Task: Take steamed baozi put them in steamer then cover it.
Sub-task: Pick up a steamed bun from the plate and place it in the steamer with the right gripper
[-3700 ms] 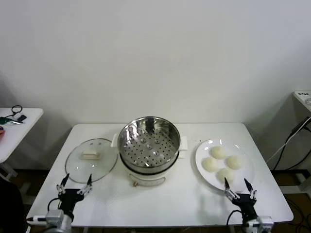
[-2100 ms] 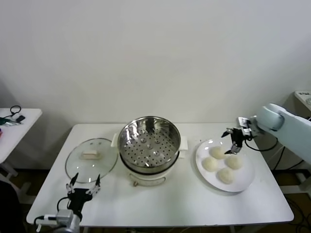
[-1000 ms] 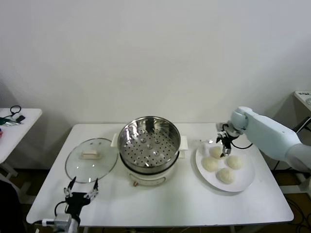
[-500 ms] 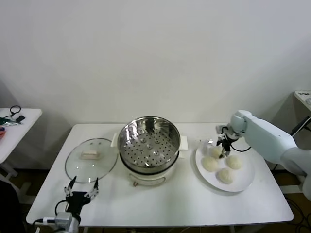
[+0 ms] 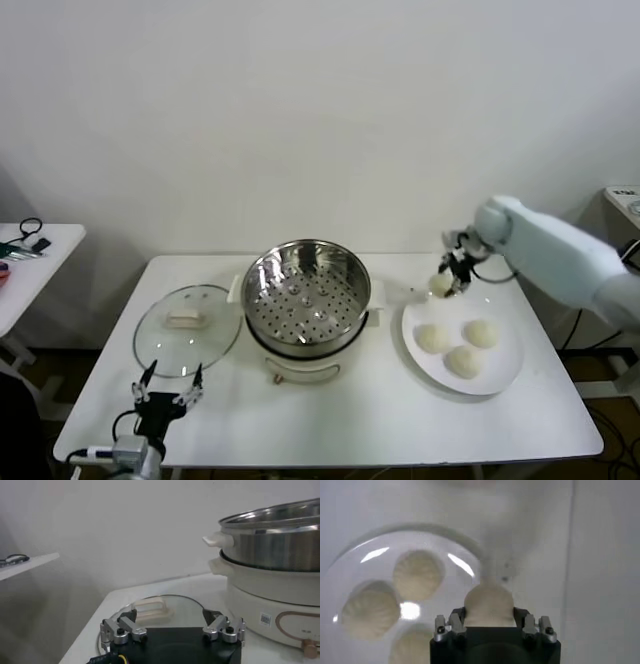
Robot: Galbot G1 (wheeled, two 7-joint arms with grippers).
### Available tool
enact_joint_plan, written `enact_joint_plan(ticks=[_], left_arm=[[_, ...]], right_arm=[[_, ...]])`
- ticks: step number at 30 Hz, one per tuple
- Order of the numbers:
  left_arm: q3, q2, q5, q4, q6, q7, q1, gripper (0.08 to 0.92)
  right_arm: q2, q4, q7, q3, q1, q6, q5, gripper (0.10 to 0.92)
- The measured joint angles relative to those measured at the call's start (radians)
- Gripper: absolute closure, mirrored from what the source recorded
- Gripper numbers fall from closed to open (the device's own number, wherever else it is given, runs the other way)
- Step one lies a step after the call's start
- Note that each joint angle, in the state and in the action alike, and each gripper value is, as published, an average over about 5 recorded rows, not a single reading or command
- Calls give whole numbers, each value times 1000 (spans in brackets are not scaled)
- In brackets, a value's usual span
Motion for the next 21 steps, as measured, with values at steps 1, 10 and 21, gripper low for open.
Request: enact_joint_plan(ticks=[1, 10, 21], left_arm=[[0, 1, 0, -2, 0, 0, 0, 177], [3, 2, 2, -21, 8, 5, -1, 177], [19, -1, 16, -41, 12, 8, 1, 177]], right_arm=[[7, 19, -2, -23, 36, 25, 12, 380], [104, 216, 3, -153, 264, 268, 34, 380], [262, 262, 44, -182, 272, 494, -124, 380]])
